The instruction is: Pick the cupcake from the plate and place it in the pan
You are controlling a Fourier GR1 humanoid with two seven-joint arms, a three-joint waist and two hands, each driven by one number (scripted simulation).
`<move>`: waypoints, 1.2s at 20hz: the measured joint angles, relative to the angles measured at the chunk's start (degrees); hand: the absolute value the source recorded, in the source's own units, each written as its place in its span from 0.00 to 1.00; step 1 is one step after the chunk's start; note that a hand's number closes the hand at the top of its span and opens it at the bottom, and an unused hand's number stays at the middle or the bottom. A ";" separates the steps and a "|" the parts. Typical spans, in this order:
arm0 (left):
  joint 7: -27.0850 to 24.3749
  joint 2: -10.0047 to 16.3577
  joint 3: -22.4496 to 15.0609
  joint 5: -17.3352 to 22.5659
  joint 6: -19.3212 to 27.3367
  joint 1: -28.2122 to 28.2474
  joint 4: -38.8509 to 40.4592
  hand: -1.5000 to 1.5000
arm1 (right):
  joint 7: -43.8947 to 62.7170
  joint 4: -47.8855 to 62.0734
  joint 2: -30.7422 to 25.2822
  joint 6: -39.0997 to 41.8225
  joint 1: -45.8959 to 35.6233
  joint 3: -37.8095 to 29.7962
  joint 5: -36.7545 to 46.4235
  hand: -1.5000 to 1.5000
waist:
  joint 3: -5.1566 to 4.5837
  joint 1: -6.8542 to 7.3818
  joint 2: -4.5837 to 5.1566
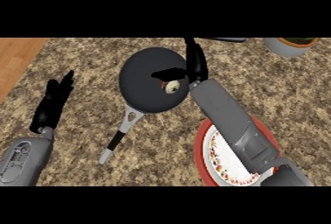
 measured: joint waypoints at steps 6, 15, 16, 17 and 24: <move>-0.45 1.23 2.21 0.86 0.14 3.53 -0.60 0.50 | -4.60 4.01 -0.30 -0.23 -0.80 -4.20 -3.56 0.00 | -0.02 -3.67 -0.91; 0.11 2.07 4.57 1.20 0.50 9.25 -4.03 0.50 | -11.62 6.31 -8.75 12.63 2.30 -9.13 -5.61 0.00 | -0.05 -7.72 -2.02; -0.48 1.98 4.82 1.15 0.48 9.82 -3.95 0.50 | -11.90 6.40 -9.71 14.29 2.56 -9.45 -5.61 0.00 | -0.05 -7.94 -2.07; -0.16 2.13 5.16 1.25 0.42 9.90 -4.15 0.50 | -12.62 6.11 -10.91 16.19 3.64 -9.68 -5.68 0.00 | -0.06 -8.22 -2.16; 0.08 1.89 6.36 0.75 0.13 9.50 -3.75 0.50 | -14.62 4.74 -19.32 27.34 8.04 -10.89 -5.01 0.00 | -0.08 -9.15 -2.38</move>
